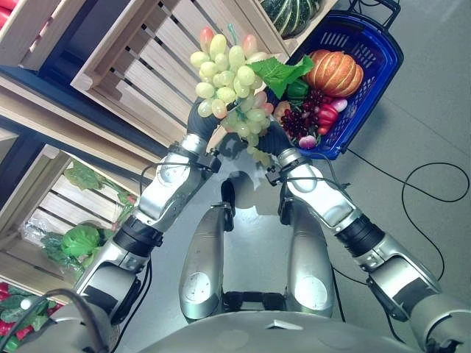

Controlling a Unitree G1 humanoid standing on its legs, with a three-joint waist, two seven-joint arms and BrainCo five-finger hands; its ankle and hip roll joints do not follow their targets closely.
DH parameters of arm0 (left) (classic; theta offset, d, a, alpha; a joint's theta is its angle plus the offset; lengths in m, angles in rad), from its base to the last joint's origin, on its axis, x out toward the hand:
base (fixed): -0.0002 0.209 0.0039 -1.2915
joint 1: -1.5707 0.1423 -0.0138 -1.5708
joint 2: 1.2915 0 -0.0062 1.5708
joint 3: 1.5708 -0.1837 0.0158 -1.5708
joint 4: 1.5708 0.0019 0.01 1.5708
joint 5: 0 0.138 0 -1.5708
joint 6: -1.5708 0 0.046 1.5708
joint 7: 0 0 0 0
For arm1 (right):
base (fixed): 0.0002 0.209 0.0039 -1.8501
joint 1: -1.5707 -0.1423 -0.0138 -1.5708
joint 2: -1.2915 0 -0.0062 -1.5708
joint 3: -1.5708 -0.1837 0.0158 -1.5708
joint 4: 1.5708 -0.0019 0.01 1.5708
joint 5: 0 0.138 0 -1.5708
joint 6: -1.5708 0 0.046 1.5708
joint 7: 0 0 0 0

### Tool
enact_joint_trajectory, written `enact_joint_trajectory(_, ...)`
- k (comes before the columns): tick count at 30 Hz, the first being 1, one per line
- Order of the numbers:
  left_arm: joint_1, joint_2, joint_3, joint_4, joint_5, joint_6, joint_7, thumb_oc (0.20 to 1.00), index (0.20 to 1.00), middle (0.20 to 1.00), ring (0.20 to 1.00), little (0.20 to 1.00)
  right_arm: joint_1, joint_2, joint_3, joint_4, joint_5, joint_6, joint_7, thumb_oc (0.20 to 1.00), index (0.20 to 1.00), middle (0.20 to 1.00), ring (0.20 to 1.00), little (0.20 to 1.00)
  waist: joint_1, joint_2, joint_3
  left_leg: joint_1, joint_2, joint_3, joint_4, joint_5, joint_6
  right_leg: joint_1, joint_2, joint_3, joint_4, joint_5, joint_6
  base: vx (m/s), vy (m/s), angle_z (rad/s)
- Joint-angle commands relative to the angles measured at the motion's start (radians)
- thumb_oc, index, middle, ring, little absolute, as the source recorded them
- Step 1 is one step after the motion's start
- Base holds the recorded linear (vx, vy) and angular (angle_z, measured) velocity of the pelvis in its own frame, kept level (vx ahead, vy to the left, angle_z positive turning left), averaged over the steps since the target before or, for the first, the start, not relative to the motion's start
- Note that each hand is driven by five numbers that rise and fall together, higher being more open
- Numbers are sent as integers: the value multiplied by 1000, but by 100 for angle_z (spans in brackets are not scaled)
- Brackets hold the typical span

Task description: Pick up fruits and vegetables into the basket

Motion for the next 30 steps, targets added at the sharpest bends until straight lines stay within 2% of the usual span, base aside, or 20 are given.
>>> enact_joint_trajectory(1, 17, -13, -54, -104, 20, -16, -42, 200, 200, 200, 200, 200, -56, 81, 8, -107, 46, -143, 59, 200, 200, 200, 200, 200, 5, -21, -44, 34, -72, 66, 4, -102, 86, 53, 40, -5, -44, -20, 18, 0, 0, 0)
enact_joint_trajectory(4, 14, -10, -59, -102, 9, 27, -90, 200, 200, 200, 200, 200, -60, 80, 5, -107, 78, -149, 76, 200, 200, 200, 200, 200, 5, -21, -44, 35, -71, 66, 2, -99, 85, 54, 40, -7, -44, -18, 17, 0, 0, 0)
enact_joint_trajectory(5, 12, -6, -63, -103, 22, 35, -106, 1000, 1000, 1000, 1000, 1000, -62, 79, 5, -108, 106, -152, 77, 200, 200, 200, 200, 200, 4, -19, -44, 36, -70, 67, 1, -97, 85, 53, 40, -7, -43, -18, 16, 0, 0, 0)
enact_joint_trajectory(6, 8, -5, -68, -107, 0, 70, -150, 1000, 1000, 1000, 1000, 1000, -62, 80, 2, -104, 121, -156, 82, 200, 200, 200, 200, 200, 2, -18, -44, 37, -70, 68, 1, -95, 85, 52, 41, -5, -41, -17, 15, 0, 0, 0)
enact_joint_trajectory(7, 6, -5, -72, -108, -3, 74, -166, 1000, 1000, 1000, 1000, 1000, -63, 81, 2, -102, 129, -159, 84, 200, 200, 200, 200, 200, 1, -16, -44, 37, -70, 69, 0, -94, 84, 52, 42, -5, -42, -17, 15, 0, 0, 0)
enact_joint_trajectory(11, -13, 1, -80, -122, 46, 40, -204, 1000, 1000, 1000, 1000, 1000, -62, 73, -12, -91, 162, -172, 86, 200, 200, 200, 200, 200, -9, -12, -44, 42, -67, 75, -4, -93, 83, 52, 42, -3, -39, -20, 14, 0, 0, 0)
enact_joint_trajectory(14, -31, 21, -77, -147, 177, -2, -209, 1000, 1000, 1000, 1000, 1000, -54, 67, -32, -87, 186, -186, 89, 200, 200, 200, 200, 200, -16, -5, -44, 52, -65, 80, -12, -91, 81, 57, 43, -2, -42, -23, 12, 0, 0, 0)
enact_joint_trajectory(15, -43, 39, -69, -163, 273, -13, -195, 1000, 1000, 1000, 1000, 1000, -46, 64, -46, -90, 194, -192, 91, 200, 200, 200, 200, 200, -18, -1, -44, 54, -66, 81, -15, -90, 80, 57, 43, -3, -41, -24, 12, 0, 0, 0)
enact_joint_trajectory(17, -66, 75, -62, -183, 429, 8, -178, 1000, 1000, 1000, 1000, 1000, -35, 53, -72, -96, 222, -206, 102, 200, 200, 200, 200, 200, -22, 5, -44, 57, -65, 83, -19, -87, 76, 57, 43, -3, -39, -27, 10, 0, 0, 0)
enact_joint_trajectory(19, -88, 114, -53, -196, 519, 13, -137, 1000, 1000, 1000, 1000, 1000, -22, 40, -99, -110, 256, -220, 112, 200, 200, 200, 200, 200, -28, 12, -44, 65, -64, 85, -25, -83, 72, 61, 43, -2, -38, -31, 11, 15, 10, 0)
enact_joint_trajectory(21, -93, 160, -5, -222, 593, -42, -82, 1000, 1000, 1000, 1000, 1000, 13, 11, -164, -133, 300, -252, 134, 200, 200, 200, 200, 200, -33, 20, -44, 74, -60, 90, -27, -84, 66, 69, 39, -4, -38, -37, 11, 37, 4, -3)
enact_joint_trajectory(23, -81, 185, 36, -243, 594, -79, -70, 1000, 1000, 1000, 1000, 1000, 42, -4, -215, -151, 316, -270, 147, 200, 200, 200, 200, 200, -36, 23, -44, 76, -57, 91, -28, -83, 61, 70, 39, -4, -37, -39, 12, 16, -9, -1)
enact_joint_trajectory(27, -26, 190, 113, -280, 453, -142, -146, 1000, 1000, 1000, 1000, 1000, 85, -26, -315, -173, 320, -308, 157, 200, 200, 200, 200, 200, -37, 26, -44, 72, -49, 97, -29, -84, 57, 64, 38, -9, -37, -41, 14, 15, -40, 1)
enact_joint_trajectory(30, 19, 173, 137, -281, 332, -125, -236, 1000, 1000, 1000, 1000, 1000, 97, -33, -373, -171, 338, -337, 163, 200, 200, 200, 200, 200, -38, 23, -44, 57, -42, 100, -18, -87, 58, 48, 40, -11, -23, -45, 13, 4, -64, 1)
